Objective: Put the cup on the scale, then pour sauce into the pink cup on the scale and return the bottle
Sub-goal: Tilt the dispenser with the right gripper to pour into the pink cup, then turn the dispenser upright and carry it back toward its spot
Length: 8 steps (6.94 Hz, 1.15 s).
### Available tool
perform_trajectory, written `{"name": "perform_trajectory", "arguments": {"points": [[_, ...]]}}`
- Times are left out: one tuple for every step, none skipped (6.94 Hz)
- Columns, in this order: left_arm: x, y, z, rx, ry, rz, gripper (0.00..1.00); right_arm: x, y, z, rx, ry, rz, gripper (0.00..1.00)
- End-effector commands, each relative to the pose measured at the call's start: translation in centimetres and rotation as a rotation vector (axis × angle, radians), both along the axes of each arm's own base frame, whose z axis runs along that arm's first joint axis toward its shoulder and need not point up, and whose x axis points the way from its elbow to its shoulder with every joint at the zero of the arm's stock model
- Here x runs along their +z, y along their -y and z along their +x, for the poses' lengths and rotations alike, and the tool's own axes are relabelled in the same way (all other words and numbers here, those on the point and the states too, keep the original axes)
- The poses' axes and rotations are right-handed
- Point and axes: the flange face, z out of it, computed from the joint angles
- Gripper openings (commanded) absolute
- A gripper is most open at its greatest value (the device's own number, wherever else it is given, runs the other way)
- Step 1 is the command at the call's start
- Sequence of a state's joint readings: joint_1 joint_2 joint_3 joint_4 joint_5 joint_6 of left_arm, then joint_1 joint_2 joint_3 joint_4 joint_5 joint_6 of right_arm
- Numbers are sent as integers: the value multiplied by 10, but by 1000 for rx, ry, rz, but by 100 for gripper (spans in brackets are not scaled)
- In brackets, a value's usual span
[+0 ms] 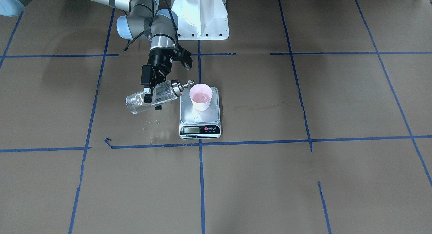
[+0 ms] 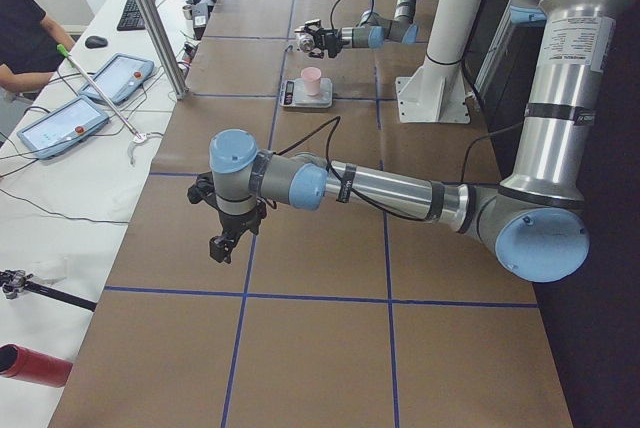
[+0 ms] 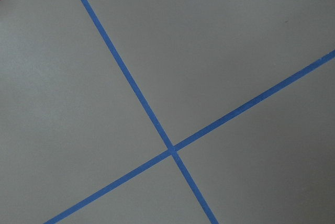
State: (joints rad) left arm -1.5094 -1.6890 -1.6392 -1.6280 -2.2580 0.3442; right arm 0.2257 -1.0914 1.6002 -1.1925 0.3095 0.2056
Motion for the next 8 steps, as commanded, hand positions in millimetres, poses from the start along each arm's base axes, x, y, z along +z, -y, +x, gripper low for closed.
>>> {"name": "perform_trajectory", "arguments": {"points": [[-2,1,0,-2,0,2,100,33,-6,26,-55,243,3,0],[-3,1,0,-2,-1,3,100,52,-8,41,-71,315,10,0],[-5,2,-1,-4,-1,7,100,59,-2,48,-64,414,-9,0],[-9,1,-1,-4,-2,15,100,73,7,57,-50,576,-59,0],[-10,2,0,-6,-2,13,100,81,12,82,-55,709,-92,0],[-13,2,0,-7,-1,21,100,105,15,115,-83,783,-115,0],[-17,1,0,-6,-3,27,100,136,15,138,-76,788,-125,0],[-18,2,0,-6,-3,28,100,141,19,148,-83,839,-140,0]]}}
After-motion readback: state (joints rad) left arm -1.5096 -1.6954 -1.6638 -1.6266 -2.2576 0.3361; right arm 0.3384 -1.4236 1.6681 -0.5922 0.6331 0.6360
